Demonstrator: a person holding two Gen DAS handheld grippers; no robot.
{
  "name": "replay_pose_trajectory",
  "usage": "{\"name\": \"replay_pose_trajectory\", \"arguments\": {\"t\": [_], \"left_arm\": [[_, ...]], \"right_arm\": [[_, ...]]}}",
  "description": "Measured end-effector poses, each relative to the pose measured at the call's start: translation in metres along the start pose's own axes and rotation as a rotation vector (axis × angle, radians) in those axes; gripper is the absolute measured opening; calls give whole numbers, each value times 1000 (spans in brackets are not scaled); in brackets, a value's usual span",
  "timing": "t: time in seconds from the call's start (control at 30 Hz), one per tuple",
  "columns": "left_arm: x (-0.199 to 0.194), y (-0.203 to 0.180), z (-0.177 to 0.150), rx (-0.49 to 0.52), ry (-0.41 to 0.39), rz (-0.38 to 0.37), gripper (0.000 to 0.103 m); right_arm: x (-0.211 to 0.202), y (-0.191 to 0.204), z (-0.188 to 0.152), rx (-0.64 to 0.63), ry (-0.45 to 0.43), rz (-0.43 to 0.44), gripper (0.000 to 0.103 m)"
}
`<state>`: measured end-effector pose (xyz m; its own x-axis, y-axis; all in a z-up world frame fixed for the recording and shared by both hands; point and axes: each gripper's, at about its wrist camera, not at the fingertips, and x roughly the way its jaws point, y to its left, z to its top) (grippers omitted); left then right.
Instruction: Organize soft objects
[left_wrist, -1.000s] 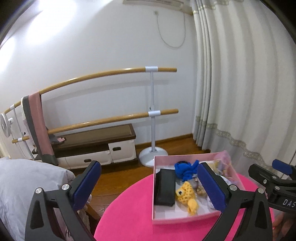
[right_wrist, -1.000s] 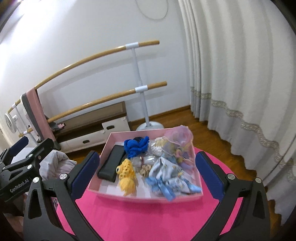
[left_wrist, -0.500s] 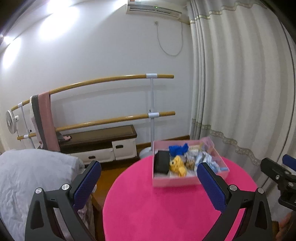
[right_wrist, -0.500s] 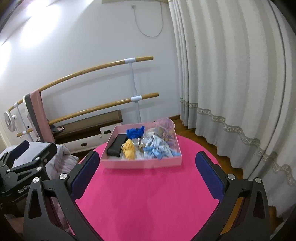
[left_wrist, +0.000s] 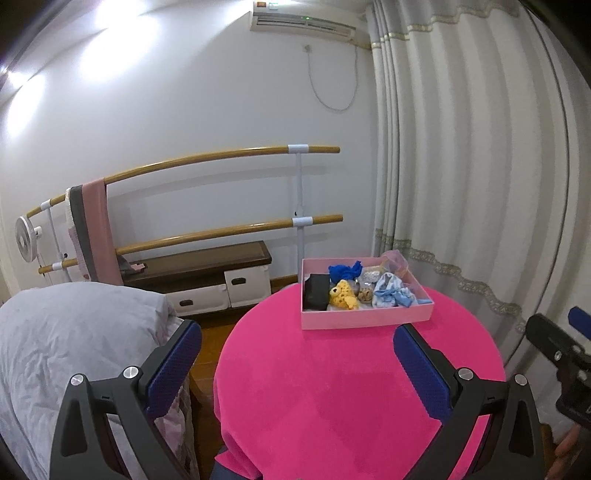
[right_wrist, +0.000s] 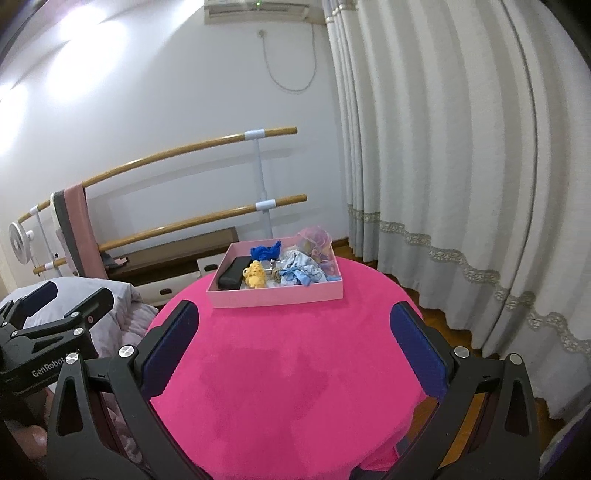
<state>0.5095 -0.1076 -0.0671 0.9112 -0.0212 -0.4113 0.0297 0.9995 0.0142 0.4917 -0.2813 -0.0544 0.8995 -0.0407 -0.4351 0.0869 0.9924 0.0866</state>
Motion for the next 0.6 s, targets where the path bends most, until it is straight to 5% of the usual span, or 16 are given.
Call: {"name": "replay_pose_trajectory", "arguments": {"t": [0.6], "left_arm": [[-42,13,-9,-20,-14,8,103]], "right_arm": [[-13,20,-10,-49,-20,6,103]]}}
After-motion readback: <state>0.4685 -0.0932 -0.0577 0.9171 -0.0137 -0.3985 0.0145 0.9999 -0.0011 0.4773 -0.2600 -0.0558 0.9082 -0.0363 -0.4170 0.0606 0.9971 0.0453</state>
